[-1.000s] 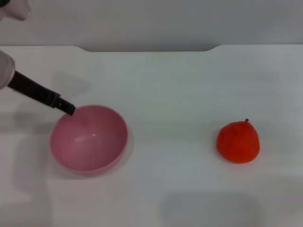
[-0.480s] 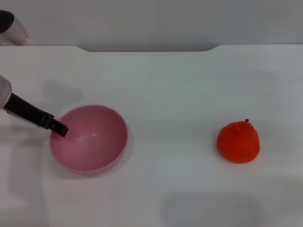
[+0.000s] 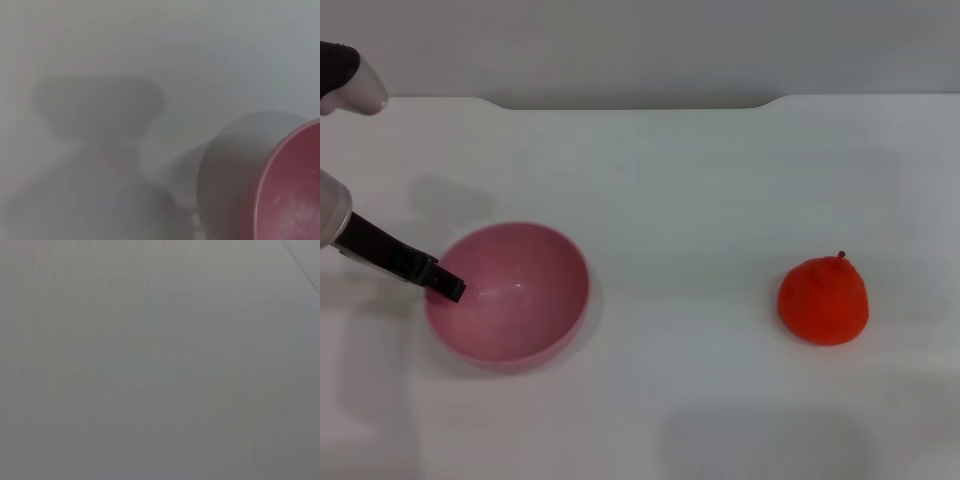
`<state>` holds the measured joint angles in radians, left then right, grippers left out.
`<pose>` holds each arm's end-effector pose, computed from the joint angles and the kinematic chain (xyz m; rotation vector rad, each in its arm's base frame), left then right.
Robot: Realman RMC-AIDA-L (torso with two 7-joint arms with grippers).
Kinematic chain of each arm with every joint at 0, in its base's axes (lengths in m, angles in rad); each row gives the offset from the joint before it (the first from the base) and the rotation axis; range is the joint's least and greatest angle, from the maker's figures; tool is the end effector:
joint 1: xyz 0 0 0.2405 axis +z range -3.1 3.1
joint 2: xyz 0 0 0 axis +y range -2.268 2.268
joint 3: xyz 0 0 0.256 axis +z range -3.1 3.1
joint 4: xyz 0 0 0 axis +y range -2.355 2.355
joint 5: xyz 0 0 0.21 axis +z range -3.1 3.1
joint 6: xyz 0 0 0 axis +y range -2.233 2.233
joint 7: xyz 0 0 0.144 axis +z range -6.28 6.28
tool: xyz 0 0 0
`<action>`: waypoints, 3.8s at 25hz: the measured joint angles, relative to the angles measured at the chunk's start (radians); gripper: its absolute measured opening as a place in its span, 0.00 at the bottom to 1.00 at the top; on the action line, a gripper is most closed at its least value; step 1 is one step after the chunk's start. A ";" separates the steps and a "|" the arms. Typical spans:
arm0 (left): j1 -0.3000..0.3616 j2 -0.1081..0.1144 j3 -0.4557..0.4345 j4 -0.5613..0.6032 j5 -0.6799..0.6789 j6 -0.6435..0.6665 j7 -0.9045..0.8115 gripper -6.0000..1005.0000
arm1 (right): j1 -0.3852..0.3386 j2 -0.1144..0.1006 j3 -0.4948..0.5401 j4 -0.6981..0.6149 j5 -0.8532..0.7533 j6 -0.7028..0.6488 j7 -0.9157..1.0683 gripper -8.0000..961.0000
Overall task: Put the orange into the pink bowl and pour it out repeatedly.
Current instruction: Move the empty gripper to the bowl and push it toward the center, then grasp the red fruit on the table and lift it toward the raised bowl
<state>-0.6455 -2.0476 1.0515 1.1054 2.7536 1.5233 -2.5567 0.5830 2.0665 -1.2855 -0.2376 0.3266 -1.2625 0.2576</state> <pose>-0.2560 0.3723 0.0409 -2.3069 -1.3179 0.4744 0.2927 0.3920 0.0992 -1.0748 0.4272 1.0196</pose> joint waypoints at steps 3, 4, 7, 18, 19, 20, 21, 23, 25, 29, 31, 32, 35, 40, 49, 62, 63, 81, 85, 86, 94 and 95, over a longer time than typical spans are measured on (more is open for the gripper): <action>-0.001 0.000 0.023 -0.007 0.000 -0.011 -0.001 0.77 | 0.001 0.000 0.000 0.000 0.000 0.000 0.000 0.63; -0.002 0.000 0.030 -0.011 0.000 -0.015 -0.002 0.77 | 0.001 0.000 0.000 0.001 0.000 0.000 0.000 0.63; -0.013 0.000 0.038 -0.026 0.000 -0.020 -0.003 0.77 | 0.001 0.000 0.000 0.002 0.000 0.000 0.000 0.63; -0.023 -0.001 0.041 -0.019 0.000 -0.040 -0.005 0.50 | -0.001 0.000 0.008 0.006 0.000 0.000 0.000 0.63; -0.023 -0.001 0.041 -0.019 0.000 -0.040 -0.005 0.47 | -0.001 0.000 0.008 0.006 0.000 0.000 0.000 0.63; -0.023 -0.001 0.042 -0.019 0.000 -0.040 -0.004 0.43 | -0.002 0.000 0.009 0.006 0.002 0.000 0.000 0.63; -0.024 -0.001 0.046 -0.019 0.000 -0.040 -0.006 0.40 | -0.003 0.000 0.010 0.006 0.004 0.000 0.000 0.63; -0.025 -0.001 0.048 -0.019 0.000 -0.037 -0.009 0.34 | -0.005 0.000 0.010 0.006 0.007 -0.001 0.000 0.63; -0.025 -0.001 0.048 -0.019 0.000 -0.036 -0.010 0.28 | -0.007 0.000 0.011 0.006 0.007 -0.002 0.000 0.63; -0.025 -0.002 0.048 -0.016 0.000 -0.034 -0.011 0.15 | -0.009 0.000 0.011 0.006 0.007 -0.002 0.000 0.63; -0.028 -0.002 0.048 -0.016 0.000 -0.036 -0.011 0.11 | -0.011 0.000 0.011 0.005 0.007 -0.001 0.000 0.63; -0.029 -0.002 0.048 -0.016 0.000 -0.037 -0.011 0.10 | -0.013 0.000 0.011 0.004 0.006 -0.001 0.000 0.63; -0.034 -0.002 0.044 -0.015 -0.003 -0.040 -0.010 0.07 | -0.016 -0.001 0.009 0.000 0.002 0.000 0.016 0.63; -0.044 -0.002 0.036 -0.014 -0.007 -0.043 -0.005 0.05 | -0.050 -0.034 0.002 -0.050 -0.113 0.000 0.312 0.63; -0.093 0.004 -0.015 -0.014 -0.011 -0.047 0.000 0.05 | -0.123 -0.180 0.033 -0.390 -0.749 -0.011 0.946 0.63; -0.127 0.001 -0.015 -0.021 -0.011 -0.103 0.033 0.05 | 0.165 -0.221 0.266 -0.887 -2.278 -0.244 1.834 0.63; -0.129 0.001 -0.015 -0.021 -0.011 -0.106 0.034 0.05 | 0.203 -0.225 0.260 -0.881 -2.346 -0.301 1.862 0.63; -0.167 -0.004 -0.004 -0.013 -0.010 -0.154 0.039 0.05 | 0.400 -0.054 0.088 -0.836 -3.122 -0.587 1.942 0.63; -0.173 -0.005 0.000 -0.013 -0.011 -0.156 0.039 0.05 | 0.394 -0.044 0.086 -0.805 -3.152 -0.527 1.951 0.63; -0.174 -0.005 0.002 -0.013 -0.011 -0.155 0.039 0.05 | 0.393 -0.041 0.084 -0.796 -3.154 -0.515 1.951 0.63; -0.176 -0.006 0.037 -0.013 -0.011 -0.145 0.031 0.05 | 0.397 -0.014 0.058 -0.705 -3.164 -0.394 1.946 0.63; -0.176 -0.006 0.040 -0.012 -0.011 -0.142 0.030 0.05 | 0.397 -0.011 0.056 -0.697 -3.164 -0.381 1.946 0.63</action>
<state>-0.8216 -2.0538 1.0915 1.0932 2.7425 1.3810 -2.5268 0.9795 2.0552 -1.2300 -0.9347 -2.8369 -1.6436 2.2031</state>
